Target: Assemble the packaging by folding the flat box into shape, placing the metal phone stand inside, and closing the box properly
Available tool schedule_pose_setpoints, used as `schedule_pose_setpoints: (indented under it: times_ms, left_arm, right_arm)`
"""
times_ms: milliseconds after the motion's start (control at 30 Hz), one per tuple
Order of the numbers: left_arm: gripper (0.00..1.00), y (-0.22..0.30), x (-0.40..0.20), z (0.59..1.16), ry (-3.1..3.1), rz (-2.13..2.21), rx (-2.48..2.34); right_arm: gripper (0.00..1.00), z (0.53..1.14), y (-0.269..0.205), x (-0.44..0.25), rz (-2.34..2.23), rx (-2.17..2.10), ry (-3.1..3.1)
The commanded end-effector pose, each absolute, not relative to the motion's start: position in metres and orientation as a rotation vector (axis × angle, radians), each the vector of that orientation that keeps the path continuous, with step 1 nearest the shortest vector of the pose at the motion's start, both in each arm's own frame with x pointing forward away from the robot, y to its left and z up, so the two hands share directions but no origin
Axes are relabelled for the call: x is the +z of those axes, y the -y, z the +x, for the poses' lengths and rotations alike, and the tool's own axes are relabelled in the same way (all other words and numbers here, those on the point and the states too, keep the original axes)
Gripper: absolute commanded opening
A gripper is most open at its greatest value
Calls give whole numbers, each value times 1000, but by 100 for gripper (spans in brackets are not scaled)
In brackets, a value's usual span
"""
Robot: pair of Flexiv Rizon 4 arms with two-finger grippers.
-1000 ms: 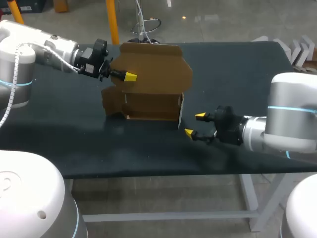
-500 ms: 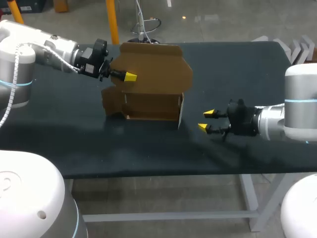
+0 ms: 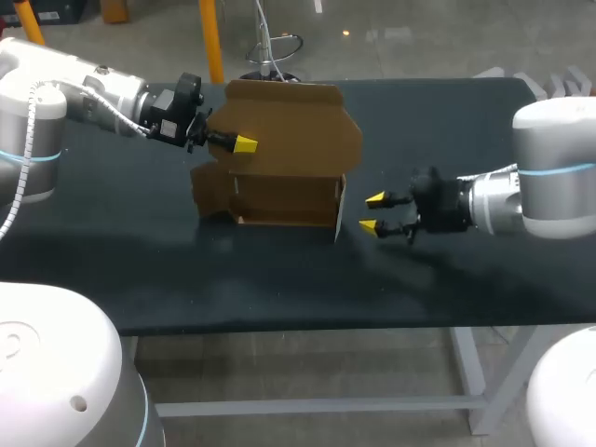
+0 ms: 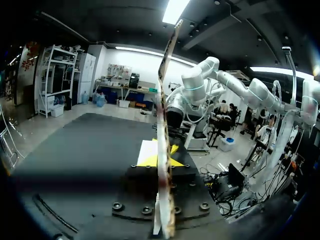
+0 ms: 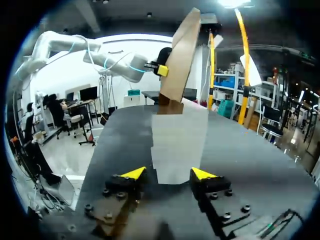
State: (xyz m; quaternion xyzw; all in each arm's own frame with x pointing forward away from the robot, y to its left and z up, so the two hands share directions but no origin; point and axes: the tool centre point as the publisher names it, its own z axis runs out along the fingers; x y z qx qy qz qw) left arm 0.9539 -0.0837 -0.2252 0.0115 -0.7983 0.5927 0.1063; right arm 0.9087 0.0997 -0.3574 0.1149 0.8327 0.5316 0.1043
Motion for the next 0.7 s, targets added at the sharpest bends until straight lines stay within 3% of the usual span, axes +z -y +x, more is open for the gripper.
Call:
schedule_pose_setpoints:
  times_ms: [33,233,433,700]
  left_arm:
    - [0,84,-227,954,2352,33,1742]
    - [0,84,-227,954,2352,33,1742]
    - [0,84,-227,954,2352,33,1742]
    - [0,84,-227,954,2352,33,1742]
  right_arm:
    - [60,921,-111,-365,311,1582,-2477]
    - [58,927,-118,-368,306,1582,-2480]
    - [50,933,-127,-371,315,1592,-2474]
    - [49,937,-140,-374,324,1608,-2463]
